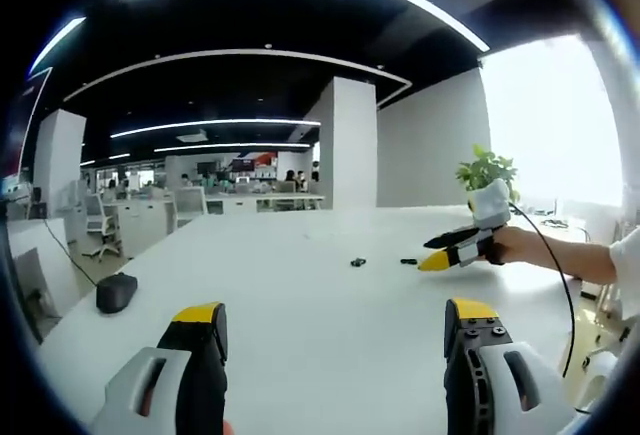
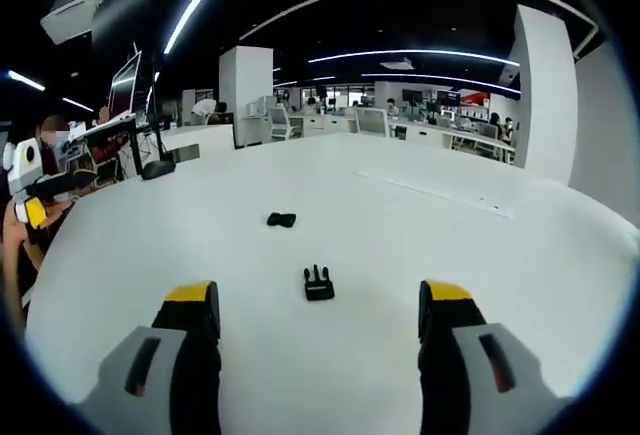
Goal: Snap the two parts of the plastic buckle together until the buckle closes and remains connected.
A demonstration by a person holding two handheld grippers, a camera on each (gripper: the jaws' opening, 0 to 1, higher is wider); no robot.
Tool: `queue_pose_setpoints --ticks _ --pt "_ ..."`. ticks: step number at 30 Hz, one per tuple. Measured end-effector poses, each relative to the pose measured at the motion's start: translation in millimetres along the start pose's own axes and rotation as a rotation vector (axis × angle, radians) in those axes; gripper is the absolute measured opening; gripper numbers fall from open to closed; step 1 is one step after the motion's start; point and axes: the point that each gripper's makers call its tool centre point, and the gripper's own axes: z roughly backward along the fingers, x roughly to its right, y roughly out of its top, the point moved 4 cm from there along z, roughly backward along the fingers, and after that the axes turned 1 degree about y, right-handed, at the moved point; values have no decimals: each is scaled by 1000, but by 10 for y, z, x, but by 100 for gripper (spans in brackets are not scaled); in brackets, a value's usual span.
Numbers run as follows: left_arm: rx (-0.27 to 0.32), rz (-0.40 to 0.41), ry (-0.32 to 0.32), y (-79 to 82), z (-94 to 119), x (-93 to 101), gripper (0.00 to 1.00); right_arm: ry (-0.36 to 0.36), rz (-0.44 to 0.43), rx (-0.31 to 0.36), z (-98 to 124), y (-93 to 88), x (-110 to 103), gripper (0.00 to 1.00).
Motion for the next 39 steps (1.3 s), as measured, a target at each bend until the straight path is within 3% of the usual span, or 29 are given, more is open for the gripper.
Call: queue_pose_setpoints --ticks 39 --pt "-30 -18 -74 107 -935 42 88 77 21 0 -96 -39 -18 59"
